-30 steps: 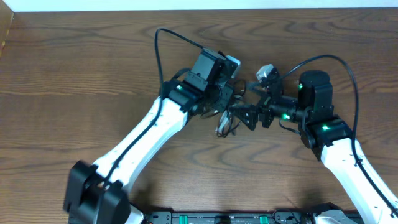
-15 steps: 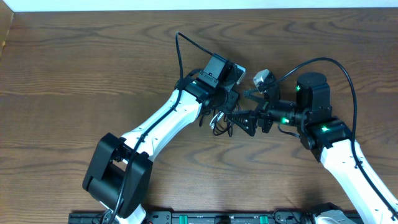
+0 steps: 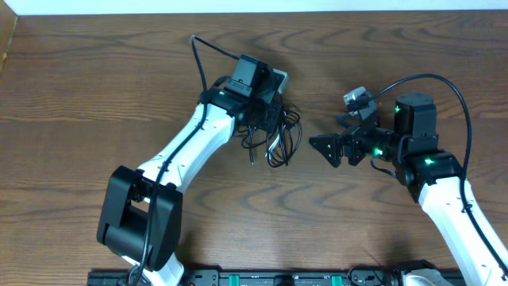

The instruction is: Untangle cables

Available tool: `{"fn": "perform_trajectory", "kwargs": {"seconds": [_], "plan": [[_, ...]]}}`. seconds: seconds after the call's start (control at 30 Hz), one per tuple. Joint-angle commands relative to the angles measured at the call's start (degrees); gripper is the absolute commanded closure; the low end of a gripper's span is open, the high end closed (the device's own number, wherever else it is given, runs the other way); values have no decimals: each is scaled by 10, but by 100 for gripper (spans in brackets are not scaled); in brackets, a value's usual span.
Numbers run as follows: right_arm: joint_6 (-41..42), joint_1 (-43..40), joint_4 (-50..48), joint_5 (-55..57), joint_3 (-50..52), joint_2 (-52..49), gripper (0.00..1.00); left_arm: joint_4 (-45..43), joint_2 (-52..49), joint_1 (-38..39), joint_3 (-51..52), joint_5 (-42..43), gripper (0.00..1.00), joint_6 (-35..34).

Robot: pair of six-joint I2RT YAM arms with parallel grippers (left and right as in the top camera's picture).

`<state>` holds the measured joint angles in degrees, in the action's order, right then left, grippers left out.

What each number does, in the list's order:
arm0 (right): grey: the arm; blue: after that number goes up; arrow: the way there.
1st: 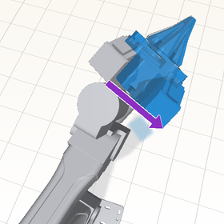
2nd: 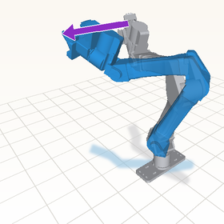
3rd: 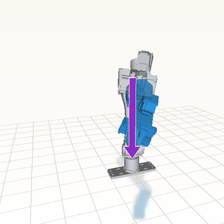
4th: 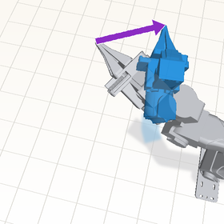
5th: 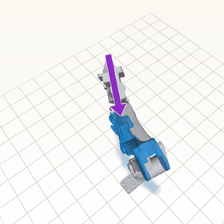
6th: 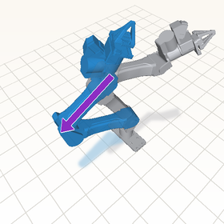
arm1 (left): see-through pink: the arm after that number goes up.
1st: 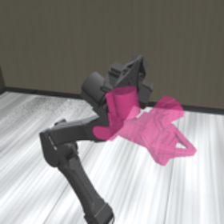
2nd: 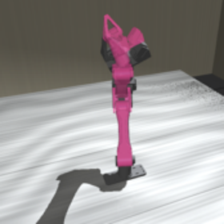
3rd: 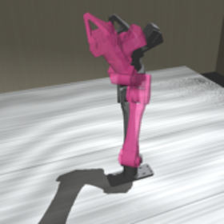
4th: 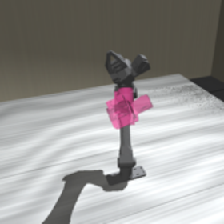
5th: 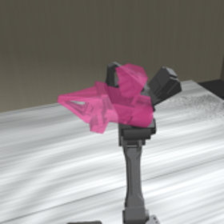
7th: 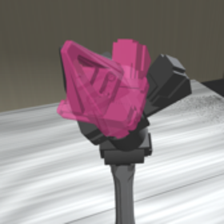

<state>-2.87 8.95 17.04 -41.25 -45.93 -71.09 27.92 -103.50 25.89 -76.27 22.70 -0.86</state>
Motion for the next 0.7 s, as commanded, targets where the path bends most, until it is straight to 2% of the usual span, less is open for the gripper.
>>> {"fn": "perform_trajectory", "kwargs": {"seconds": [0.0, 0.27, 0.57, 0.67], "plan": [[-10, -1, 13, 78, -7, 6, 1, 1, 4, 0, 0, 39, 92, -5], [3, 12, 20, 176, 9, -24, 1, -17, 4, 3, 0, 136, 92, -5], [2, 12, -38, 158, 10, -138, 1, -19, 4, 2, 0, 138, 92, -5], [-8, 13, -69, 120, 10, -163, 1, -19, 4, 2, 0, 137, 92, -5]]}}
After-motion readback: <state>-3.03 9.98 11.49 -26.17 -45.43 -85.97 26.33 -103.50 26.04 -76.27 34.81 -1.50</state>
